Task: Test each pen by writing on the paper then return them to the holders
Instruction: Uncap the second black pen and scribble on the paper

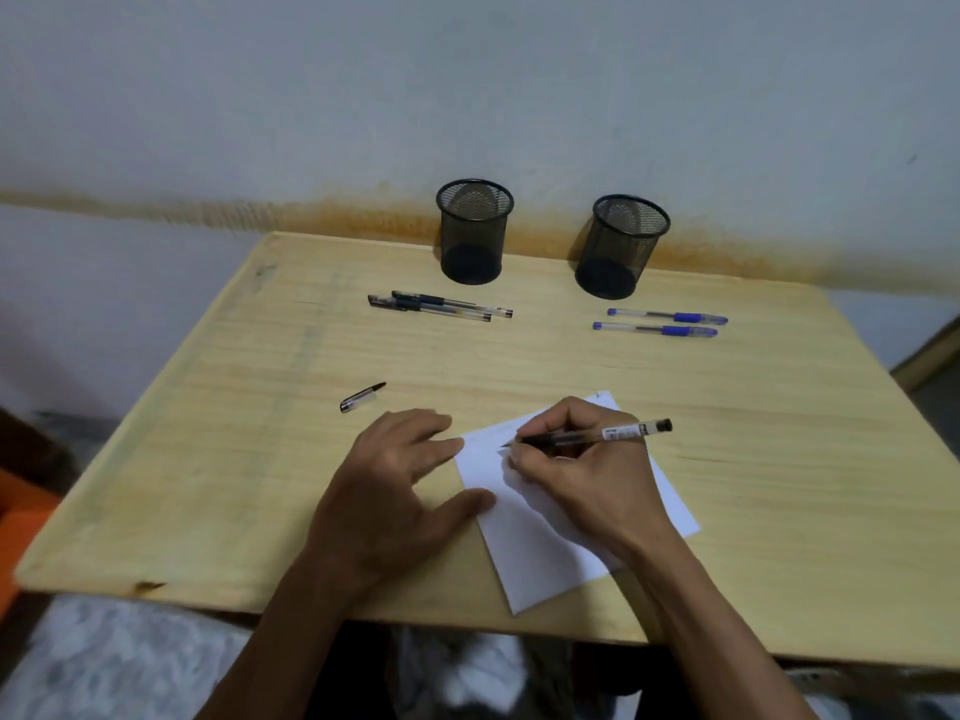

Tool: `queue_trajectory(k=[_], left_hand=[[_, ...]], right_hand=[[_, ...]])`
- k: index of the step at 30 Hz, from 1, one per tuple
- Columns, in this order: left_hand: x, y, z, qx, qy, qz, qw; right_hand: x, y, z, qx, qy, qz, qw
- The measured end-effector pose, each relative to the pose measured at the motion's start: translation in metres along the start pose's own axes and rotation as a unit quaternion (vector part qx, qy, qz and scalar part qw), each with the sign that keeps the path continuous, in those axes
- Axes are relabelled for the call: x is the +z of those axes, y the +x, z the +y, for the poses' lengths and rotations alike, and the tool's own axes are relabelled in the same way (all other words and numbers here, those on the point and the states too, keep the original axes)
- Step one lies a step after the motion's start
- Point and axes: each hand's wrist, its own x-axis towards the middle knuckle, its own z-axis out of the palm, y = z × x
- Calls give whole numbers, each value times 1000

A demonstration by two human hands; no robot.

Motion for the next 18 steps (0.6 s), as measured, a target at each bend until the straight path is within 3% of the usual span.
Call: queue_trajectory(k=[7, 18], left_hand=[[-4, 4, 3, -7, -4, -22, 1000], [-5, 4, 3, -48, -3, -56, 997]], right_hand=[[22, 21, 6, -2, -10, -63, 998], [29, 27, 18, -42, -71, -56, 995]])
